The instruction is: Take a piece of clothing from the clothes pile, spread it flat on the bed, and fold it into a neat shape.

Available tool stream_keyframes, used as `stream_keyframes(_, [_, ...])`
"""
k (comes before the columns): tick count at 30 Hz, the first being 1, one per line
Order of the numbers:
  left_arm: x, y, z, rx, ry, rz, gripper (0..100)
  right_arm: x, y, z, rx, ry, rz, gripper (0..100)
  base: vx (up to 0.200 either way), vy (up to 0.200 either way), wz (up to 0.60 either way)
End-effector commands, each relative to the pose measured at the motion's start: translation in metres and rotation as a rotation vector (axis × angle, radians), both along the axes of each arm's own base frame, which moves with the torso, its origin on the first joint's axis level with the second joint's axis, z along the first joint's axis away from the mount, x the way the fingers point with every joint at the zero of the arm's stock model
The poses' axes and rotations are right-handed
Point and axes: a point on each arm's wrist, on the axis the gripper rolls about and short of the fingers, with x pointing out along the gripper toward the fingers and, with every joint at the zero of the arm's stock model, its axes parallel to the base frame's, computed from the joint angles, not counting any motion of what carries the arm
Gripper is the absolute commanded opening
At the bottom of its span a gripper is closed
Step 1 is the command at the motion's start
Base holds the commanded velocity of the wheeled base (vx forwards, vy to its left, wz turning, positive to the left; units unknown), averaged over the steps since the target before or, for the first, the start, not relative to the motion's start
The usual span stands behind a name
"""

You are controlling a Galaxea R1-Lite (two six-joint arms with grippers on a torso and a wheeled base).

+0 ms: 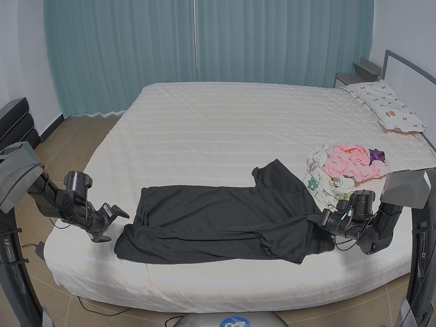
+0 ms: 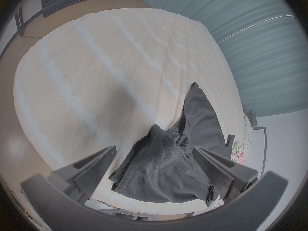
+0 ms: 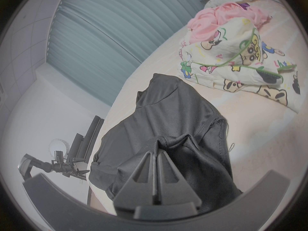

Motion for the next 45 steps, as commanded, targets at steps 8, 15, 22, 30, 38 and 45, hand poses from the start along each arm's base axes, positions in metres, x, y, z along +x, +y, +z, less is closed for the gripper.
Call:
stream_keyframes(8, [0.000, 0.000, 0.000, 0.001, 0.001, 0.000, 100, 0.026, 0.005, 0.008, 0.021, 0.017, 0.008, 0, 0.000, 0.000, 0.00])
stream_keyframes(15, [0.000, 0.000, -0.001, 0.002, 0.004, 0.001, 100, 0.034, 0.008, 0.009, 0.072, 0.039, -0.020, 100, 0.000, 0.000, 0.00])
stream_keyframes(22, [0.000, -0.001, -0.001, 0.004, 0.005, 0.001, 100, 0.034, 0.008, 0.005, 0.075, 0.065, -0.029, 100, 0.000, 0.000, 0.00])
stream_keyframes(30, [-0.001, -0.001, -0.001, 0.002, 0.005, 0.001, 100, 0.004, 0.001, 0.045, 0.131, 0.079, -0.092, 100, 0.000, 0.000, 0.00])
stream_keyframes(38, [-0.001, -0.001, -0.001, 0.000, 0.005, 0.000, 100, -0.043, 0.020, 0.037, 0.095, 0.204, -0.128, 100, 0.000, 0.000, 0.00])
stream_keyframes(45, [-0.001, -0.001, 0.000, 0.000, 0.005, 0.000, 100, -0.048, 0.034, 0.027, 0.070, 0.223, -0.101, 100, 0.000, 0.000, 0.00])
